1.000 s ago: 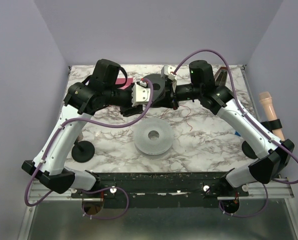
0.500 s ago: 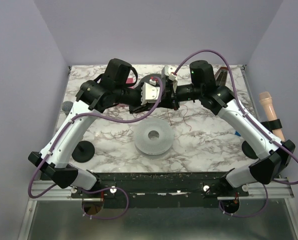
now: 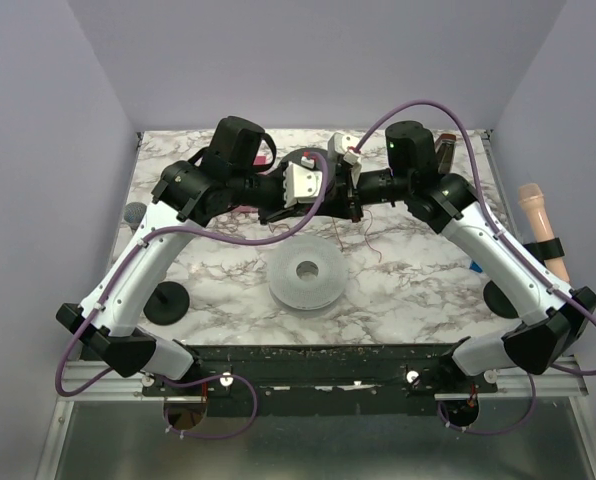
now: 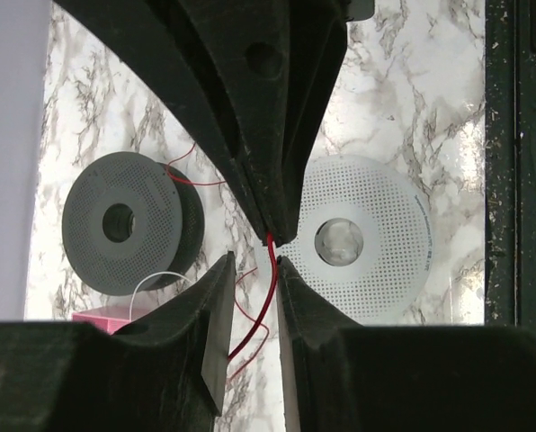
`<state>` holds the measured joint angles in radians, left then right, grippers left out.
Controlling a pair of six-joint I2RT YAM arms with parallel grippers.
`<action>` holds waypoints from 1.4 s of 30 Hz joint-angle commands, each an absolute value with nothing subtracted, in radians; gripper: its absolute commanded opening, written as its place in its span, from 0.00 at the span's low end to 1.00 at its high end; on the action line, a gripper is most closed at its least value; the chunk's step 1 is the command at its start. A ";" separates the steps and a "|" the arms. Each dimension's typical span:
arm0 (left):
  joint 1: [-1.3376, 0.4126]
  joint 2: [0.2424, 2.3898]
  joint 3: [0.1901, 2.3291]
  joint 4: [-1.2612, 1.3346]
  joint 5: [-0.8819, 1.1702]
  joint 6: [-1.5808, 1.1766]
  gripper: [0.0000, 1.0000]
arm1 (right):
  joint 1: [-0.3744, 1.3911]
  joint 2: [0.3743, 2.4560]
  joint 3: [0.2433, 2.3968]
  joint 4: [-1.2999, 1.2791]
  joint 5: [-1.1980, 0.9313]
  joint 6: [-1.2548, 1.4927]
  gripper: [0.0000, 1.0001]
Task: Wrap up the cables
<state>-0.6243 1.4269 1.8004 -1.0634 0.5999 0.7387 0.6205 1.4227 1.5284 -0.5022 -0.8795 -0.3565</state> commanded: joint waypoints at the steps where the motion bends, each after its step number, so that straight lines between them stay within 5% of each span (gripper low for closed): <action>1: -0.630 1.410 1.802 -1.032 0.567 0.706 0.29 | 0.626 1.390 1.525 -0.492 -0.908 -0.367 0.01; 13: -0.630 1.410 1.839 -1.040 0.609 0.683 0.32 | 0.626 1.396 1.526 -0.505 -0.888 -0.373 0.01; 20: -0.630 1.410 1.847 -1.042 0.609 0.681 0.01 | 0.626 1.394 1.528 -0.512 -0.885 -0.377 0.01; 22: -0.630 1.408 1.848 -1.039 0.606 0.666 0.00 | 0.626 1.399 1.529 -0.509 -0.865 -0.367 0.01; 25: -0.624 1.398 1.826 -1.000 0.536 0.612 0.00 | 0.617 1.408 1.525 -0.505 -0.804 -0.304 0.46; 26: -0.615 1.388 1.806 -0.980 0.508 0.598 0.00 | 0.608 1.407 1.514 -0.502 -0.799 -0.279 0.66; 27: -0.604 1.378 1.783 -0.960 0.482 0.580 0.00 | 0.589 1.404 1.496 -0.493 -0.793 -0.253 1.00; 34: -0.462 1.318 1.594 -0.818 0.457 0.462 0.00 | 0.378 1.475 1.286 -0.379 -0.707 0.090 1.00; 42: -0.374 1.289 1.514 -0.781 0.486 0.426 0.00 | 0.337 1.594 1.118 -0.345 -0.733 0.123 1.00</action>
